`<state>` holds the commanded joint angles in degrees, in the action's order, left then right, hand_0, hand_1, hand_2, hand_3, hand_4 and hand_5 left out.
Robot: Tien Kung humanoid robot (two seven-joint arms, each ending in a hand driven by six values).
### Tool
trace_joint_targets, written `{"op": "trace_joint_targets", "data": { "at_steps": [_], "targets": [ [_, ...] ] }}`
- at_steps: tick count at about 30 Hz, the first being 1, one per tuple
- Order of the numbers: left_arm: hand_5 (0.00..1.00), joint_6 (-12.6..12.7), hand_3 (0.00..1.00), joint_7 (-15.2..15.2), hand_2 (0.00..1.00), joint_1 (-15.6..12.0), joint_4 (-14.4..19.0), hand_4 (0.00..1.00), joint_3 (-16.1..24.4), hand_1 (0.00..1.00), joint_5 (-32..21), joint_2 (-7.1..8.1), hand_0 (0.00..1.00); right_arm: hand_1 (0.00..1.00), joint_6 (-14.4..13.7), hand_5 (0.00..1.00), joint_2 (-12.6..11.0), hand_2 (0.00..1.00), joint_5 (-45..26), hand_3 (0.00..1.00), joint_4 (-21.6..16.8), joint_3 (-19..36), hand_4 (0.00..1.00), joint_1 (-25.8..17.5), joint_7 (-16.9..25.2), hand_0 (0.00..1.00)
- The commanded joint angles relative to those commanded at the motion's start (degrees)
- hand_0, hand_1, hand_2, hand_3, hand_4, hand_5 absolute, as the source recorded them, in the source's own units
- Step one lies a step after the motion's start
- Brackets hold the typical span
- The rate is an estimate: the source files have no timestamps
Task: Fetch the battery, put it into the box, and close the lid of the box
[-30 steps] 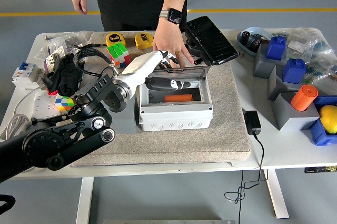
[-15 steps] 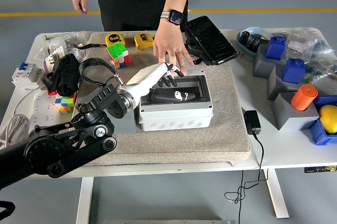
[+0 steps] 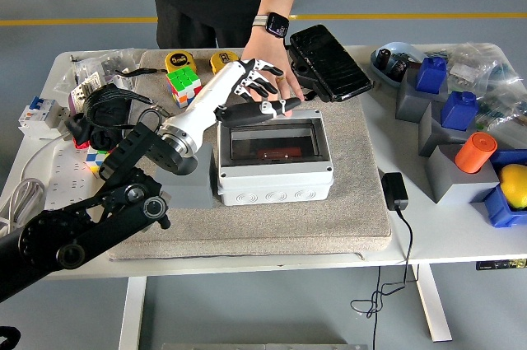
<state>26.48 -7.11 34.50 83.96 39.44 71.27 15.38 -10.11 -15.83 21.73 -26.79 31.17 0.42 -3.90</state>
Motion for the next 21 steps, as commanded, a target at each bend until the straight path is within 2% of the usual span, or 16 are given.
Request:
{"op": "trace_joint_targets", "data": {
  "at_steps": [1,4,6,8,13,16,21],
  "targets": [
    [0.586,0.4,0.684,2.2,0.624,-1.1,-0.6,0.998,1.3,0.628,-2.2,0.15,0.527,0.656,0.0,0.477,0.0,0.663,0.0,0.573,0.0,0.0,0.930,0.1,0.0,0.624],
    [0.586,0.2,0.684,9.1,0.624,-3.6,-1.8,0.998,4.9,0.628,-9.3,0.49,0.527,0.656,-0.1,0.477,0.1,0.663,0.0,0.573,0.0,0.1,0.930,0.2,0.0,0.624],
    [0.586,-0.9,0.684,14.2,0.624,-5.9,-2.7,0.998,7.9,0.628,-14.5,0.86,0.527,0.656,-0.2,0.477,0.1,0.663,0.0,0.573,0.1,0.1,0.930,0.2,0.0,0.624],
    [0.581,-1.9,0.684,17.4,0.634,-7.5,-3.5,0.998,10.4,0.640,-19.4,1.09,0.565,0.656,-0.2,0.479,0.2,0.664,0.0,0.573,0.2,0.1,0.929,0.3,0.0,0.624],
    [0.585,-3.4,0.677,18.5,0.632,-11.6,-6.3,0.998,17.4,0.632,-31.7,1.06,0.569,0.656,-0.3,0.478,0.4,0.663,-0.1,0.572,0.3,0.1,0.929,0.5,0.0,0.621],
    [0.585,-3.7,0.677,19.4,0.632,-13.1,-6.6,0.998,19.9,0.632,-37.2,1.15,0.569,0.656,-0.3,0.478,0.5,0.663,-0.1,0.572,0.3,0.2,0.929,0.8,0.1,0.621],
    [0.571,-4.2,0.670,19.9,0.623,-14.8,-6.0,0.998,22.1,0.624,-37.5,1.82,0.542,0.656,-0.3,0.478,0.7,0.663,0.0,0.572,0.4,0.3,0.929,1.2,0.0,0.624]
  ]
}}
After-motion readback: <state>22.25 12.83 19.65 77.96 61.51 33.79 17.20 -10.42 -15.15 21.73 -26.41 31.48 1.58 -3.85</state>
